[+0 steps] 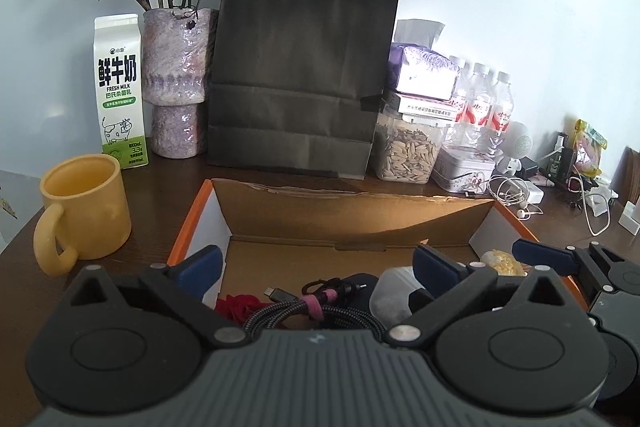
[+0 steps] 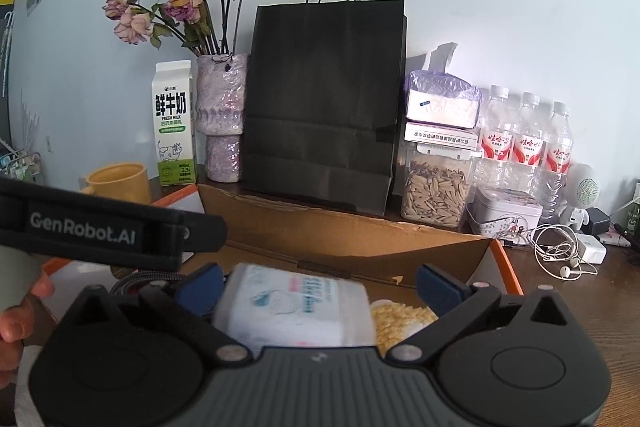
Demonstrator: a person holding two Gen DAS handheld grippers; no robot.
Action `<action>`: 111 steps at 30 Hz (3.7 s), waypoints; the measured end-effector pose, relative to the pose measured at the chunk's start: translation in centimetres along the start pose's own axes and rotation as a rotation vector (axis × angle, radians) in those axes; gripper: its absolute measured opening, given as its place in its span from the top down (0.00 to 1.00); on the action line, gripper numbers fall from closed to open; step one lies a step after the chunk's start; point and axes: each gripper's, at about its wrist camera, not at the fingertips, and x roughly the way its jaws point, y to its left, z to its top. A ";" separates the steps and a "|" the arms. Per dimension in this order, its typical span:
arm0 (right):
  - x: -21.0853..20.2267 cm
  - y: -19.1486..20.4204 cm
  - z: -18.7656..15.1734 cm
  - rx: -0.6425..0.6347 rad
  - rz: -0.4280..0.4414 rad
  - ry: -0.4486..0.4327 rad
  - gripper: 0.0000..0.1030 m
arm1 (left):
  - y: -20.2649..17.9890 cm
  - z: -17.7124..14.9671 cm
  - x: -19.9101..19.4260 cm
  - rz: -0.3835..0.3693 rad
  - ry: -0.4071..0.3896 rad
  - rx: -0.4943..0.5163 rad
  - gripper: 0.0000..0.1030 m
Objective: Organize objects
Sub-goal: 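Carry the cable and wipes pack with both tools over the red box, then open both tools to drop the cable and wipes into the box, then move the left tool back to the grey cloth drawstring bag, then grasp and lift the grey cloth bag with the left tool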
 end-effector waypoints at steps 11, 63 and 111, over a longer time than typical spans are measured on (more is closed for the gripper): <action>-0.8 0.2 0.2 0.002 0.004 -0.018 0.00 | -0.1 0.5 -1.3 -0.015 -0.026 -0.002 0.00; -18.0 1.8 -10.4 -0.003 0.041 0.129 0.00 | 1.7 -12.9 -16.2 0.009 0.174 0.100 0.00; -17.4 1.7 -12.4 0.050 0.089 0.207 0.00 | 0.3 -15.9 -17.7 -0.108 0.182 0.188 0.82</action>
